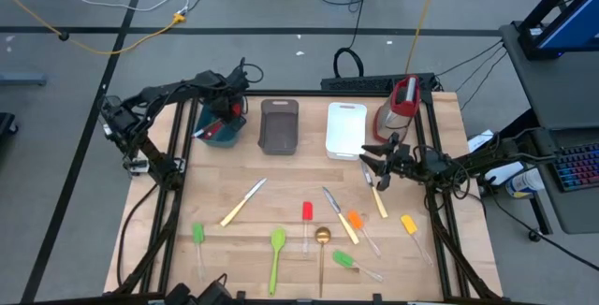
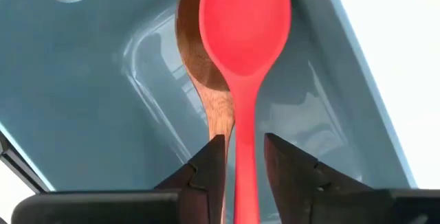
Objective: Pick & Place Kitchen Items
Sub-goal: Put the green serving spoon into the blue bin
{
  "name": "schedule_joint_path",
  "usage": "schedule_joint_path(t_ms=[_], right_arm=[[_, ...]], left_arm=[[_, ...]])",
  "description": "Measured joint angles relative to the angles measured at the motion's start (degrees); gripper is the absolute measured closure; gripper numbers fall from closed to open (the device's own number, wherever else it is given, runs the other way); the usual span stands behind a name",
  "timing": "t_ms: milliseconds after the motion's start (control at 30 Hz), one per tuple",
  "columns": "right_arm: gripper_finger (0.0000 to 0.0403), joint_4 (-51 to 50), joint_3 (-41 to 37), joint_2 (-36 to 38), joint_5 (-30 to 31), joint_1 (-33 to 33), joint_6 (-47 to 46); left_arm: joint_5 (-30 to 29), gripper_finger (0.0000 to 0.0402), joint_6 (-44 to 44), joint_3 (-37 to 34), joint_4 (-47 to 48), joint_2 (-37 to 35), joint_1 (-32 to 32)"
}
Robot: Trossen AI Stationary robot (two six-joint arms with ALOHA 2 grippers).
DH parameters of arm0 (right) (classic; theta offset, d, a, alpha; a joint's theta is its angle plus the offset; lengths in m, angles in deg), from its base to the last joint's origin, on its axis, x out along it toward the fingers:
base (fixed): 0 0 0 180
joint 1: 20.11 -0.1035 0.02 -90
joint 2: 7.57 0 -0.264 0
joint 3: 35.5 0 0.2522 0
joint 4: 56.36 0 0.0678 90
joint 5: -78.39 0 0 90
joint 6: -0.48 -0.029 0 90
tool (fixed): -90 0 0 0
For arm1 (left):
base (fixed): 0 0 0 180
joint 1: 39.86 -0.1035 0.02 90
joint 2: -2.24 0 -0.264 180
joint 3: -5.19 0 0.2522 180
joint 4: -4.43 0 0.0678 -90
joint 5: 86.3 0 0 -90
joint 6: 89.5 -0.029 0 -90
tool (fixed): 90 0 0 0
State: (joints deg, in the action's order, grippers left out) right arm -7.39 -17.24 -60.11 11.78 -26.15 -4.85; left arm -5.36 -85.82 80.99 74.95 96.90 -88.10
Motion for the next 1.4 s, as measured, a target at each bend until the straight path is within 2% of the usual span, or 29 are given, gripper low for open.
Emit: schedule_joint_path(t_ms=[233, 400, 500, 600, 833, 1000, 1200, 1400], right_arm=[[0.0210, 0.0, 0.0, 0.0, -1.2, 0.0, -0.2], [0.0188, -0.1, 0.3, 0.0, -1.2, 0.0, -0.2], [0.0188, 0.1, 2.1, -0.5, -4.1, 0.0, -0.1], [0.0194, 0.0, 4.7, -2.0, -9.4, -0.1, 0.2], [0.0203, -0.6, 12.6, -9.9, -20.4, -0.4, 0.0], [0.0203, -6.6, 20.1, -16.7, -22.4, -3.3, 2.5], [0.0206, -16.5, 29.6, -23.4, -22.5, -6.9, 7.9], [0.0206, -19.3, 33.6, -27.4, -22.4, -9.1, 7.8]], left_arm=[[0.9, 0.0289, 0.9, 0.0, 0.4, -1.2, 1.5], [3.0, 0.0289, 2.6, 0.0, 0.4, -5.7, 4.2], [3.5, 0.0289, 5.4, 0.0, 0.4, -9.7, 6.3], [3.6, 0.0289, 8.4, 0.0, 0.4, -13.9, 8.7], [4.7, 0.0289, 12.5, 0.0, 0.2, -20.7, 15.2], [8.1, 0.0289, 16.2, 0.0, 0.2, -23.6, 20.6], [9.1, 0.0289, 22.2, 0.0, 0.2, -24.8, 27.9], [9.0, 0.0289, 31.2, 0.0, 0.2, -24.9, 36.5]])
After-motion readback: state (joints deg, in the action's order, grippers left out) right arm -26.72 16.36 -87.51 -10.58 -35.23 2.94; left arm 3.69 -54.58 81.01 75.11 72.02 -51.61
